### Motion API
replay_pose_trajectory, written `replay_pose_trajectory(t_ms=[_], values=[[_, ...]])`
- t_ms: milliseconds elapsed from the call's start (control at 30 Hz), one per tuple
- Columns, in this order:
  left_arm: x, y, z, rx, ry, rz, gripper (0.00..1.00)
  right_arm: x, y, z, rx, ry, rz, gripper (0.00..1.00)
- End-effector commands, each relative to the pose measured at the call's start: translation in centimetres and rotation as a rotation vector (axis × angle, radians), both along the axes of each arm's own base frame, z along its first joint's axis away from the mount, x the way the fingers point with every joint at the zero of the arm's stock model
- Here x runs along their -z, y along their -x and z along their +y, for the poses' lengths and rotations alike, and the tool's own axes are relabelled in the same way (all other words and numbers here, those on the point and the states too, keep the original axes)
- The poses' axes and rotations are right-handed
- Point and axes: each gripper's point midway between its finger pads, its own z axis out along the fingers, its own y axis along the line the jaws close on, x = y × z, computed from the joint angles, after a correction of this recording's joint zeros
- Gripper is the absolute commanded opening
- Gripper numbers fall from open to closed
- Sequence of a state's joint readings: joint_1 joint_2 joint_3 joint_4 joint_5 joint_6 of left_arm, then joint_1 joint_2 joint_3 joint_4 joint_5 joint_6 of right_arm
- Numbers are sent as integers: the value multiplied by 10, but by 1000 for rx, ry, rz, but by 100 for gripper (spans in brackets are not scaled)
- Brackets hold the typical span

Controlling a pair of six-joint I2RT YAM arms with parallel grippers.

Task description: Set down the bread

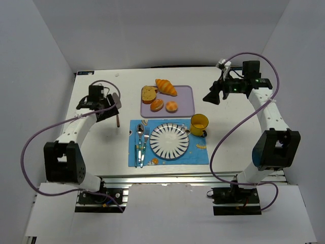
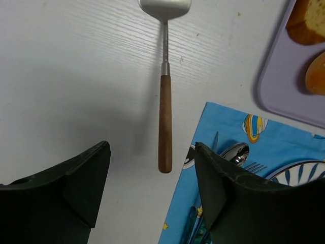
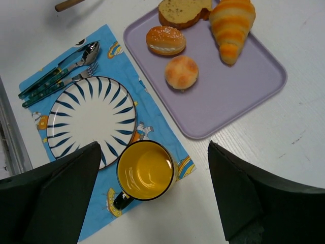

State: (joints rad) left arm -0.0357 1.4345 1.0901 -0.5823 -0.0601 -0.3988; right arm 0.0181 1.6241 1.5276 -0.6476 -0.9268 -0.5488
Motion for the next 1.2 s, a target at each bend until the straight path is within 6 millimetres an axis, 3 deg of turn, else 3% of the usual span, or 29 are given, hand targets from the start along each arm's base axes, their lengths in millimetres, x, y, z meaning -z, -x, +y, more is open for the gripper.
replay_pose_trajectory(t_ms=[0,67,133,167,200,367,700,1167], values=[[3,-7,0,34,-117,35,76,-1,4,6,-16,-37,9,89],[20,-11,-5,30,-124,54,72,0,5,6,-14,-42,13,89],[20,-25,-11,12,-117,-26,72,3,7,7,-20,-47,17,89],[34,-19,-8,-10,-117,-27,73,3,7,7,-22,-50,17,89],[27,-29,-9,-27,-109,-99,73,4,8,8,-22,-52,22,89],[51,-28,-1,-84,-123,-107,74,8,12,8,-23,-59,38,89],[73,-44,-10,-70,-76,-193,68,9,13,9,-17,-74,53,90],[88,-37,-13,-48,-66,-202,52,11,15,9,-12,-72,59,89]])
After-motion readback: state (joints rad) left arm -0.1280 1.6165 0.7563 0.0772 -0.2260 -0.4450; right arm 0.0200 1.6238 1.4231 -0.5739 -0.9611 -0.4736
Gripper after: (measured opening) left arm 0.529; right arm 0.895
